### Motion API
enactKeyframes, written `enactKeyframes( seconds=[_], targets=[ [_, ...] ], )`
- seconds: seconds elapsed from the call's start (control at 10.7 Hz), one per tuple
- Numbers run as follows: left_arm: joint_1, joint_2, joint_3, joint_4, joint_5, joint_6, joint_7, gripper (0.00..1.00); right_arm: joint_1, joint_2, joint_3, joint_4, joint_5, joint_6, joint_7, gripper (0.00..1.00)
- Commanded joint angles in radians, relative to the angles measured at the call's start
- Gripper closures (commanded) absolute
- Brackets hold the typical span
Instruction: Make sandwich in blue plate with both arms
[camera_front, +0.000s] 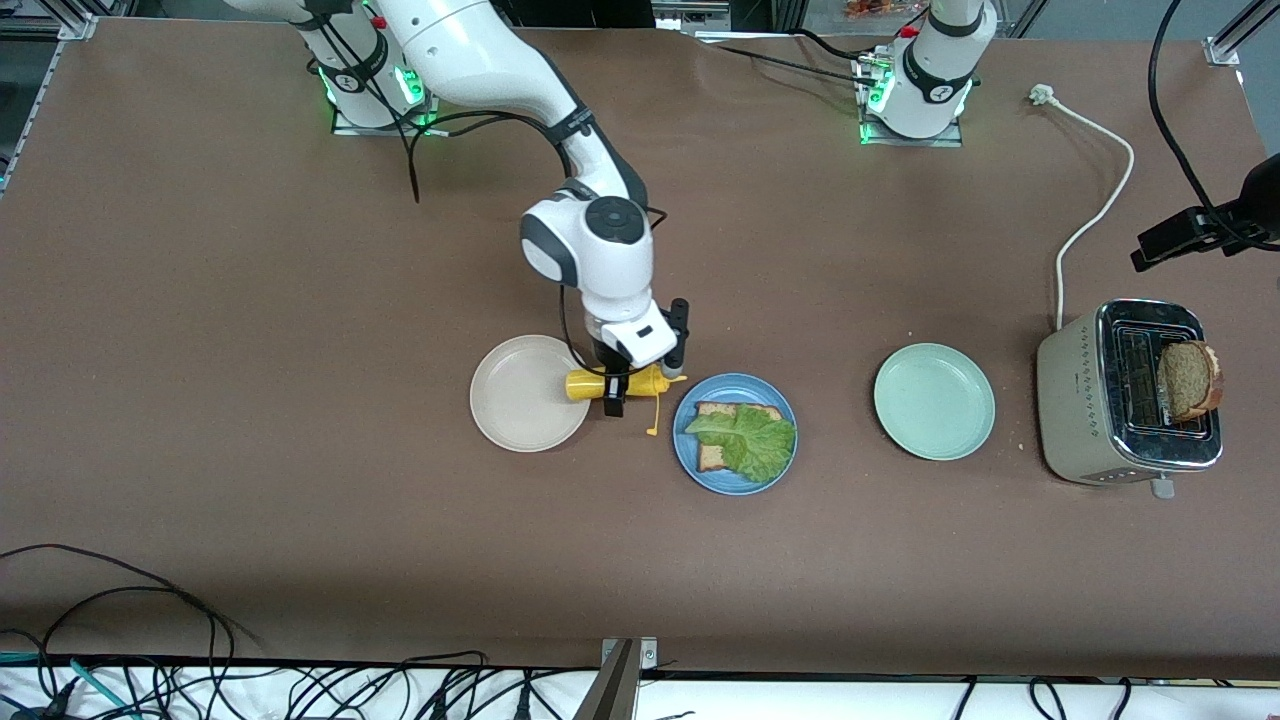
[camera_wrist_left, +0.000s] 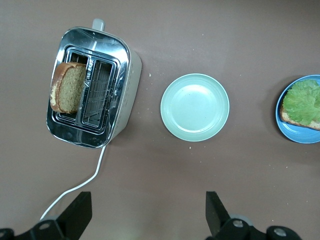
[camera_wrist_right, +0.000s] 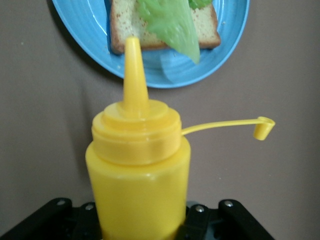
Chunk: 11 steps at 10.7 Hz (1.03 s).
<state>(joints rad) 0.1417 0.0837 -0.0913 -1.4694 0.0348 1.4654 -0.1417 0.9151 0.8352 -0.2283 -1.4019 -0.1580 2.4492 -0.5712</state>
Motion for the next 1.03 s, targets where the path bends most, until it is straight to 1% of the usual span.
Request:
enactKeyframes(
  seconds=[0.0,0.28,0.47,0.75,0.84,0.93],
  targets=[
    [0.004,-0.004,-0.001,0.004,0.002,0.0,0.02,0.0,0.022,0.128,-0.023,0.236,-0.066,-0.171,0.059,1.0],
    [0.019,-0.002,-0.001,0.004,0.001,0.0,0.02,0.0,0.037,0.159,-0.04,0.254,-0.103,-0.206,0.122,1.0],
    [0.019,-0.002,-0.001,0.004,-0.006,0.0,0.02,0.0,0.057,0.211,-0.055,0.323,-0.153,-0.275,0.122,1.0],
    [0.016,-0.004,-0.004,0.006,-0.006,0.0,0.02,0.0,0.064,0.231,-0.071,0.33,-0.175,-0.274,0.128,1.0],
    [0.018,-0.002,-0.004,0.004,-0.006,0.0,0.02,0.0,0.07,0.243,-0.078,0.331,-0.198,-0.276,0.126,1.0],
    [0.018,-0.002,-0.004,0.006,-0.007,0.0,0.02,0.0,0.079,0.251,-0.082,0.331,-0.248,-0.277,0.125,1.0]
  ],
)
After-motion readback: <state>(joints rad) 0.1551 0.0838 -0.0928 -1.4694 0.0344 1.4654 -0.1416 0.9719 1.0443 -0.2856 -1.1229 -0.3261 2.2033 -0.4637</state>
